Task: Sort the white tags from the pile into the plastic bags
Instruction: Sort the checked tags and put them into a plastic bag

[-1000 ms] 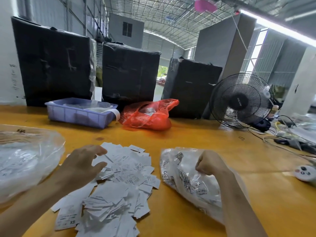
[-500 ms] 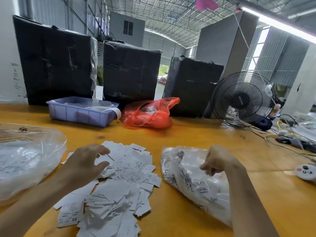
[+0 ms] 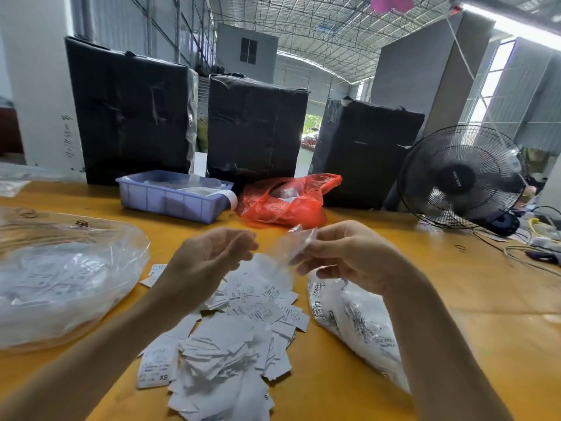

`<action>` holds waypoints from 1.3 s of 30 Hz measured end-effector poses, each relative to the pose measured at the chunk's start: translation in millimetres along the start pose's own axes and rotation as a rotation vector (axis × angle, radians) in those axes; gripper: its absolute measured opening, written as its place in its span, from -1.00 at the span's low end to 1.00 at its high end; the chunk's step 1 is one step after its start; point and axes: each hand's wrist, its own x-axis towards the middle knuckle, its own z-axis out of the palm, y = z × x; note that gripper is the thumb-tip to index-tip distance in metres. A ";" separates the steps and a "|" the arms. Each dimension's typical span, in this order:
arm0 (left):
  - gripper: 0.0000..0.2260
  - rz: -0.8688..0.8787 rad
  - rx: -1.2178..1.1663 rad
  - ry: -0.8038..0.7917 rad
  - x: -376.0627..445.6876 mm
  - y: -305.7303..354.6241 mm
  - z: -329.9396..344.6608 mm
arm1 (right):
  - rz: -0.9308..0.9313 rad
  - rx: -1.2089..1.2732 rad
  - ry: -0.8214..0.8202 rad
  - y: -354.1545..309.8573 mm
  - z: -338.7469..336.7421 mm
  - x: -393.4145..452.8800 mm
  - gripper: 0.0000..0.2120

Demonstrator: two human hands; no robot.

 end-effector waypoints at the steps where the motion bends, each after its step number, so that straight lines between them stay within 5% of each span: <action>1: -0.32 -0.060 -0.102 -0.035 -0.2 3.2 0.7 | 0.002 0.018 -0.036 3.4 7.8 6.0 -0.81; 6: -0.51 -0.315 -0.223 -0.155 1.8 6.2 -2.7 | 0.049 0.037 -0.080 15.2 27.2 21.8 -0.87; 9: -0.59 -0.451 -0.244 -0.183 2.0 -4.4 -4.8 | 0.077 0.050 0.033 24.7 34.8 29.4 -0.90; 12: -0.66 -0.475 -0.180 -0.114 -1.7 -24.4 6.9 | 0.089 -0.100 0.167 40.0 48.8 37.8 -0.88; 16: -0.96 -0.388 -0.047 0.071 -7.8 -54.2 20.4 | 0.086 -0.344 0.139 51.2 65.5 44.9 -0.83; 26: -0.90 -0.426 -0.119 0.073 0.5 -62.7 -2.7 | 0.053 -0.202 0.240 56.2 61.5 51.4 -0.90; 30: -0.92 -0.452 -0.194 0.148 0.7 -62.9 -9.9 | 0.045 -0.511 0.371 65.3 48.2 52.6 -0.86; 34: -0.88 -0.462 -0.224 0.186 0.7 -65.8 -8.9 | 0.148 -0.733 0.211 73.9 47.0 53.5 -0.88; 39: -0.75 -0.507 -0.284 0.182 1.1 -69.4 -8.3 | 0.209 -0.858 0.214 88.7 61.3 61.5 -0.43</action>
